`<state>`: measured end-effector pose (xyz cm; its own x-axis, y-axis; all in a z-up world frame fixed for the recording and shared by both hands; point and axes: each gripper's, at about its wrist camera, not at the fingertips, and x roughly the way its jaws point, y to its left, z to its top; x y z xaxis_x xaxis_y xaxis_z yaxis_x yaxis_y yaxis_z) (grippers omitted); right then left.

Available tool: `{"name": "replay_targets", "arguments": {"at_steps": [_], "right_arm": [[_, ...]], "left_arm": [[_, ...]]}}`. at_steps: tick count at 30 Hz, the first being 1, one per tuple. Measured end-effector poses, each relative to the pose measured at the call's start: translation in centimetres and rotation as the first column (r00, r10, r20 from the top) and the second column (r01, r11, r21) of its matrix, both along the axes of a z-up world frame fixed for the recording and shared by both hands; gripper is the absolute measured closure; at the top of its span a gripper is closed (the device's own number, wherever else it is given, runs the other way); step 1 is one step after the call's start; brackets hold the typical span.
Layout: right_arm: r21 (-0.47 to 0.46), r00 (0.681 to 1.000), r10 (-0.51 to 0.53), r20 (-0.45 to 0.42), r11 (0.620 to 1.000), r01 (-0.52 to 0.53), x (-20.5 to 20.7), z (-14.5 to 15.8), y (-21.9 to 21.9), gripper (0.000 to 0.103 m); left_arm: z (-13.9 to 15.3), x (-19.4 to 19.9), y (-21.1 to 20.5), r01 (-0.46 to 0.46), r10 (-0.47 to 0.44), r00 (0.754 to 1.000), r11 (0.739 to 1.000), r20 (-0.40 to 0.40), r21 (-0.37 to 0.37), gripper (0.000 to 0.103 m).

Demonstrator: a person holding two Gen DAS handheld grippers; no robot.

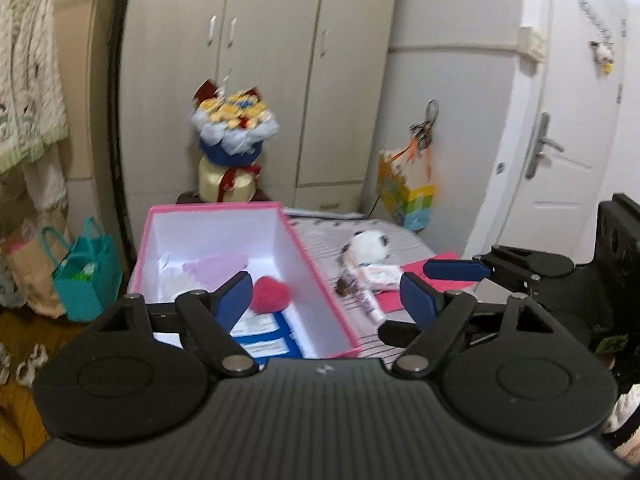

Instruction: Organize soft objects

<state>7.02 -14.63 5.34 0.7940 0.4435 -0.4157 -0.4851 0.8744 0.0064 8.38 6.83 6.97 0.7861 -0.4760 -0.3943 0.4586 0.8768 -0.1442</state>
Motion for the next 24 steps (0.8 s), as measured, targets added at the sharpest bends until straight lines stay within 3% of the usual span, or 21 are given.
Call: {"name": "replay_targets", "arguments": {"at_steps": [4, 13, 24], "right_arm": [[-0.010, 0.999, -0.051, 0.010, 0.999, 0.051, -1.4, -0.7, -2.1, 0.014], [-0.006, 0.994, -0.103, 0.035, 0.995, 0.103, -1.8, -2.7, -6.4, 0.014], [0.062, 0.988, -0.127, 0.087, 0.991, 0.122, 1.8, -6.3, -10.0, 0.014]], "left_arm": [[-0.4, -0.8, -2.3, 0.033, -0.033, 0.999, 0.999, 0.036, 0.003, 0.021], [-2.6, 0.4, -7.5, 0.190, -0.190, 0.982, 0.980, 0.005, -0.052, 0.021], [-5.7, 4.3, -14.2, 0.129, -0.129, 0.992, 0.991, 0.010, 0.026, 0.023]]}}
